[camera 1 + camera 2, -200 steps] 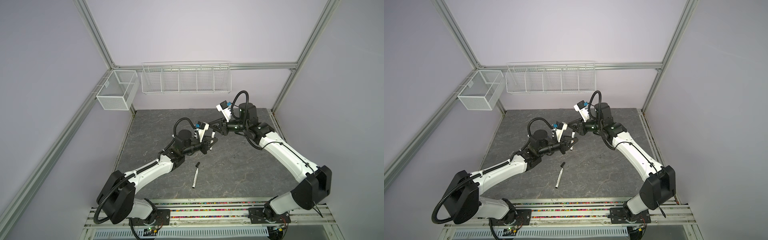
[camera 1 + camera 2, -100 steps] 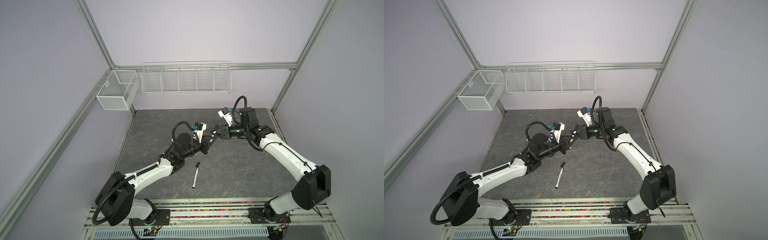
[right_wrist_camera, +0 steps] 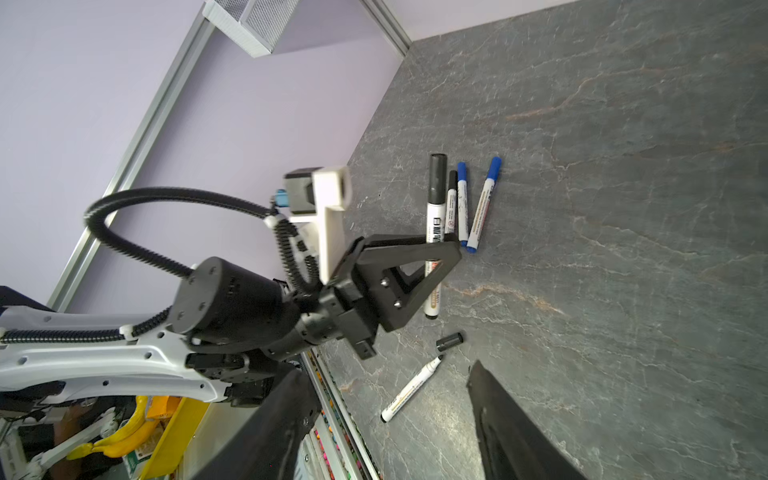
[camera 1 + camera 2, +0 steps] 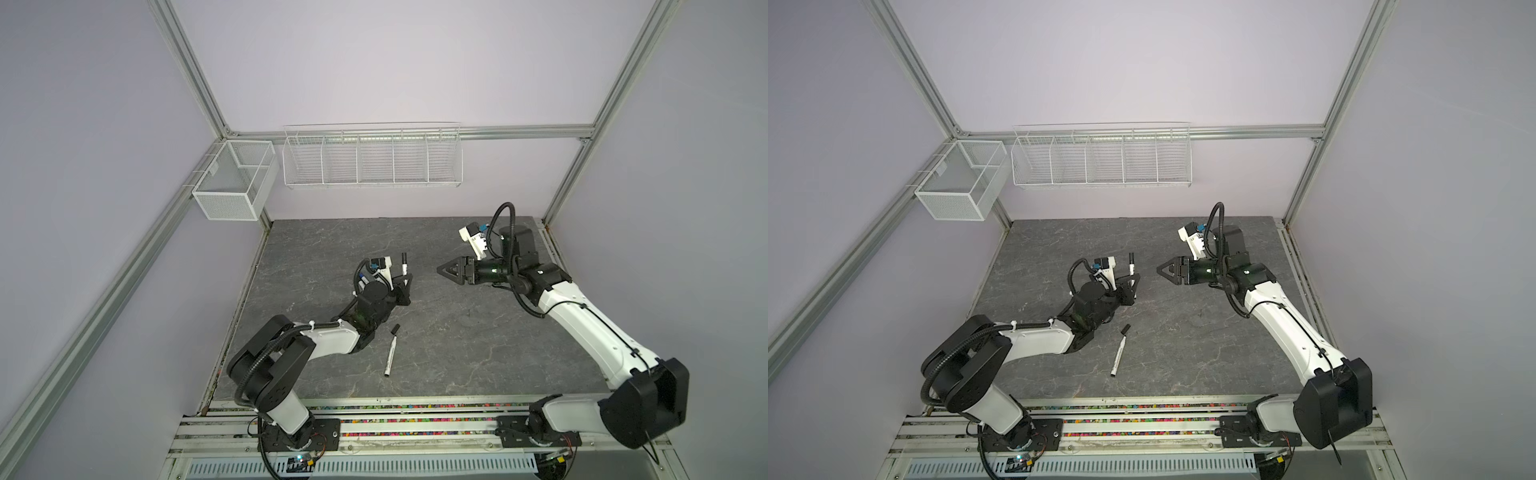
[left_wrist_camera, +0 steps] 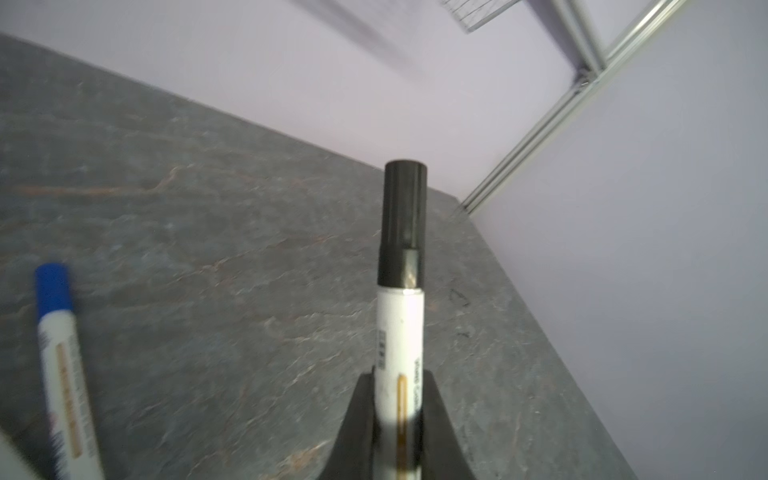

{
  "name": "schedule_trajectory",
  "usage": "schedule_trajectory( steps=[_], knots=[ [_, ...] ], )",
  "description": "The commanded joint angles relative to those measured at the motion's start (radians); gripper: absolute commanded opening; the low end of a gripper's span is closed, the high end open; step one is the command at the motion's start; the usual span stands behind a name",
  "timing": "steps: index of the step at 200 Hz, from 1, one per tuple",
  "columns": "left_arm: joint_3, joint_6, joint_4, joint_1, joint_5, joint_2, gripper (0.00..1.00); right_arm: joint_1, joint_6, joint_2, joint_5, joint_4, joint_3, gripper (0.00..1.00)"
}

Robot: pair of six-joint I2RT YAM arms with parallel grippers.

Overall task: Insert the pens into the pen caps
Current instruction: 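Draw the right gripper back while the left gripper carries the capped marker away, then lay the capped white marker beside the other markers with the left gripper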

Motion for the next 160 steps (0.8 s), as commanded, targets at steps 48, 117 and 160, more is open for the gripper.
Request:
schedule_trajectory(
  steps=[48, 117, 160],
  knots=[
    [0.277, -0.139, -0.532, 0.028, -0.321, 0.173, 0.00, -0.008, -0.001, -0.027, 0.069, -0.040, -0.054, 0.65],
    [0.585, -0.225, -0.994, 0.038, -0.331, 0.368, 0.15, -0.012, -0.011, -0.023, 0.067, -0.050, -0.054, 0.64],
    [0.616, -0.243, -1.046, 0.039, -0.333, 0.399, 0.30, -0.013, -0.021, -0.033, 0.072, -0.060, -0.058, 0.64]
  ],
)
